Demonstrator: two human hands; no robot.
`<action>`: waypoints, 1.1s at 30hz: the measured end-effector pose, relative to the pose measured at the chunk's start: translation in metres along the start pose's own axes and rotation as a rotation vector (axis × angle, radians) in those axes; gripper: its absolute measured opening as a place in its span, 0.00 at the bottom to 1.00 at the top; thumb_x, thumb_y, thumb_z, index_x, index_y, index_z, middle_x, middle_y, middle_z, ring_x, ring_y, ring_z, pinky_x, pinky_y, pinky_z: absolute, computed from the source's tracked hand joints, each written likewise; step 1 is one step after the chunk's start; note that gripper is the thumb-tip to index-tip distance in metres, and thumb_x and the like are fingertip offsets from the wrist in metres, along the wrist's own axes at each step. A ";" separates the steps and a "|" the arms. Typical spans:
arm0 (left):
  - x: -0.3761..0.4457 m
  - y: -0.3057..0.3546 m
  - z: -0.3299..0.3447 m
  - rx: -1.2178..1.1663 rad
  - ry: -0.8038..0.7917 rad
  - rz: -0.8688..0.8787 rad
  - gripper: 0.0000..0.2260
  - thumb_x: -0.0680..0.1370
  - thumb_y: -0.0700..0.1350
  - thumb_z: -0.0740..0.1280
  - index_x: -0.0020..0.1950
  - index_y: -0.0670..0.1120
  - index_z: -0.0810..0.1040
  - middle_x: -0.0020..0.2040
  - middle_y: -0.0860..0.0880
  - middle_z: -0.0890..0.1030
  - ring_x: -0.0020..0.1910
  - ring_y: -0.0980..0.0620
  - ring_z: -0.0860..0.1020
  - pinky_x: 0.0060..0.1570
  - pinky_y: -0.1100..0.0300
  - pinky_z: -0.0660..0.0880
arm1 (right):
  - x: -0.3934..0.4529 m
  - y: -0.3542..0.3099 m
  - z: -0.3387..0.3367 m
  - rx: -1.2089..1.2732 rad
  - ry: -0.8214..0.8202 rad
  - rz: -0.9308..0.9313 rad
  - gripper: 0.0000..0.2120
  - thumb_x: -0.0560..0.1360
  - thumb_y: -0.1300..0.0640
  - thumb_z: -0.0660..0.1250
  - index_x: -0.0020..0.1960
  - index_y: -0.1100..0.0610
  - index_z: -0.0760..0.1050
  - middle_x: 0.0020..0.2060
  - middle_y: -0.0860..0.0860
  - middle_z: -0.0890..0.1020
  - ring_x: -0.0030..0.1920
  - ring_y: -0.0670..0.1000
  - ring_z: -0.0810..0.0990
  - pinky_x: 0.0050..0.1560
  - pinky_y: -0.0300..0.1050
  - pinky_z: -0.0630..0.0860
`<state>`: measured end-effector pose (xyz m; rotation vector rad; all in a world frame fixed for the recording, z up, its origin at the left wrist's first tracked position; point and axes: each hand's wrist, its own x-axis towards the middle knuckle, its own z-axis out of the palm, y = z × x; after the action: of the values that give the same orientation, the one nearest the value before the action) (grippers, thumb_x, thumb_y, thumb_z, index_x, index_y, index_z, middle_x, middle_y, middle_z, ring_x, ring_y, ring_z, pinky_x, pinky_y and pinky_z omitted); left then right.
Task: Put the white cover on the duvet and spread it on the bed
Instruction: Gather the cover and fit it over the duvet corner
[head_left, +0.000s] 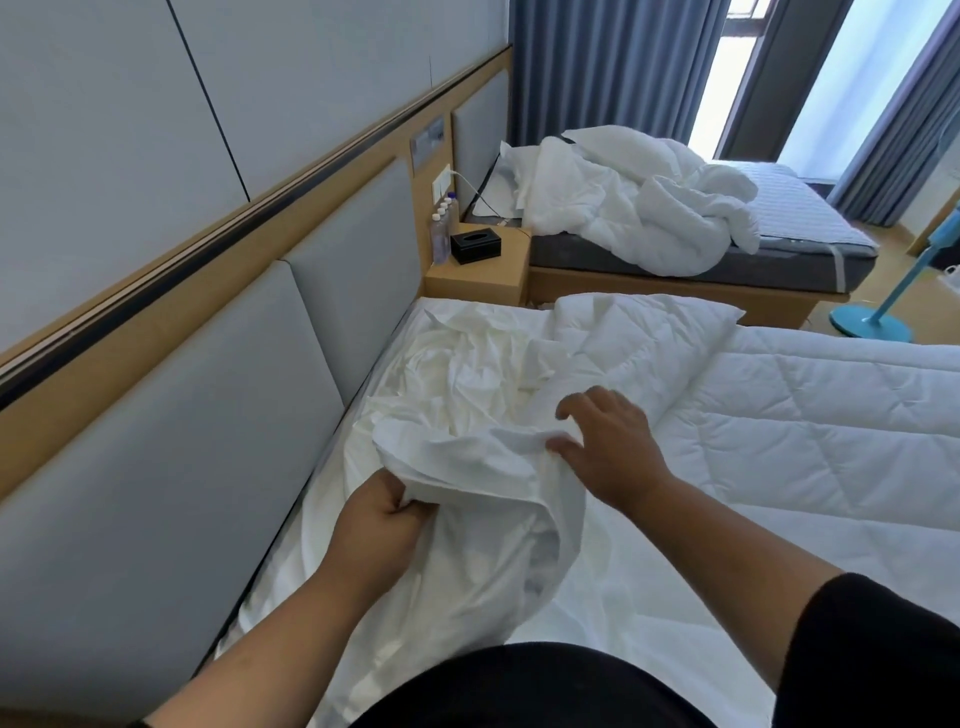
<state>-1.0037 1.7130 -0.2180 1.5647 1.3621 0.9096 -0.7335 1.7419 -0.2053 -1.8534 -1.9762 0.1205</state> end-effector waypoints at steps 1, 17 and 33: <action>0.001 -0.004 -0.001 -0.040 0.014 -0.048 0.13 0.80 0.45 0.69 0.52 0.66 0.80 0.50 0.70 0.82 0.53 0.67 0.79 0.50 0.66 0.74 | -0.003 -0.001 0.003 0.081 0.023 0.070 0.12 0.75 0.47 0.72 0.53 0.52 0.76 0.44 0.46 0.76 0.47 0.52 0.76 0.53 0.48 0.72; 0.018 0.010 -0.009 -0.273 -0.342 -0.037 0.25 0.69 0.46 0.80 0.65 0.54 0.80 0.63 0.51 0.82 0.65 0.51 0.78 0.68 0.43 0.72 | -0.055 -0.054 0.049 0.980 -0.436 0.364 0.15 0.75 0.63 0.67 0.47 0.44 0.85 0.47 0.45 0.87 0.51 0.48 0.85 0.53 0.44 0.81; 0.085 0.033 0.030 -0.265 -0.593 -0.249 0.14 0.76 0.44 0.72 0.62 0.49 0.80 0.55 0.46 0.85 0.53 0.46 0.83 0.59 0.46 0.78 | -0.068 -0.034 0.039 1.158 -0.210 0.529 0.07 0.78 0.60 0.66 0.50 0.55 0.83 0.47 0.50 0.87 0.47 0.45 0.84 0.48 0.39 0.80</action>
<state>-0.9517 1.7912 -0.1998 1.2835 0.9368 0.4016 -0.7780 1.6810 -0.2461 -1.4580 -0.9925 1.3267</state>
